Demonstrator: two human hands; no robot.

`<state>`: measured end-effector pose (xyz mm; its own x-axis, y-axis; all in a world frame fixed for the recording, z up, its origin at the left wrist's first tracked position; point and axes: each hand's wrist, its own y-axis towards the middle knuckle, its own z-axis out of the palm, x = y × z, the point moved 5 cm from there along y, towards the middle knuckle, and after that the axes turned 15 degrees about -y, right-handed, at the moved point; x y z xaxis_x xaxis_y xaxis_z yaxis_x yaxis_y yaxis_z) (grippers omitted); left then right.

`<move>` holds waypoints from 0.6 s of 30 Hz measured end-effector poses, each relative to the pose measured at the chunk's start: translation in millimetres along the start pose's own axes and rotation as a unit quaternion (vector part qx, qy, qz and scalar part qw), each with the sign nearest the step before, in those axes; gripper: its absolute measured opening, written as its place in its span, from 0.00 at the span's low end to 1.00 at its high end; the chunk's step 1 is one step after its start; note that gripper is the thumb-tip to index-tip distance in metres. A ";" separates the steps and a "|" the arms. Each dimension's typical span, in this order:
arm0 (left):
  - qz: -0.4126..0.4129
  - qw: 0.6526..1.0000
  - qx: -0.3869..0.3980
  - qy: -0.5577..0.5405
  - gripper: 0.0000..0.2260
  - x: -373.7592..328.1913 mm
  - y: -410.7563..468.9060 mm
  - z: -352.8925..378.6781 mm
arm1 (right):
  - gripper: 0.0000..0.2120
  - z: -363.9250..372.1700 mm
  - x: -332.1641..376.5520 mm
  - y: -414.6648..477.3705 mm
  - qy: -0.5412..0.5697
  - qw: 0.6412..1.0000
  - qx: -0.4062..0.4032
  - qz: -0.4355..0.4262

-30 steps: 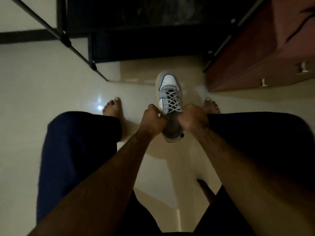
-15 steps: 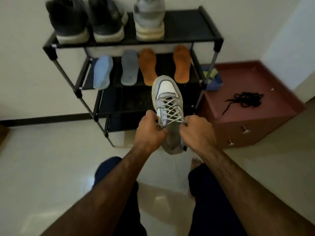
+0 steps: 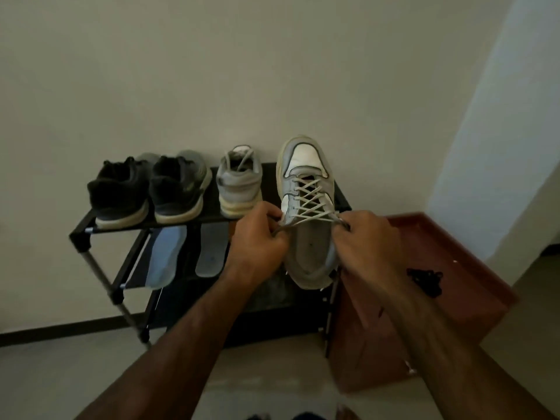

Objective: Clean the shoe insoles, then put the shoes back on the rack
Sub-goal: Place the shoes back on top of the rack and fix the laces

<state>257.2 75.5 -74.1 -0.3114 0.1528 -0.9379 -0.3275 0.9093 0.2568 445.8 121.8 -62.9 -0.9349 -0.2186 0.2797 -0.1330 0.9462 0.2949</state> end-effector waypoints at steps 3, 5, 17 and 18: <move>-0.004 1.000 -0.011 -0.013 0.09 -5.8 37.7 4.1 | 0.12 -4.2 3.6 39.6 -0.001 1.000 -0.003 -0.012; 0.025 0.999 -0.010 0.018 0.07 -12.4 55.8 10.0 | 0.13 -5.5 3.6 60.4 0.006 1.000 -0.014 -0.011; 0.052 0.980 -0.032 0.189 0.12 -28.1 97.5 39.9 | 0.24 -16.3 29.8 86.6 -0.098 0.980 -0.131 -0.111; 0.056 0.979 -0.038 0.193 0.11 -28.1 97.6 39.6 | 0.20 -17.0 35.7 89.1 -0.103 0.975 -0.149 -0.131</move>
<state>269.3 175.2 -31.9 -0.6575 0.0791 -0.7493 -0.3327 0.8618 0.3829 406.2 194.3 -11.1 -0.9319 -0.3621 -0.0214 -0.3035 0.7461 0.5926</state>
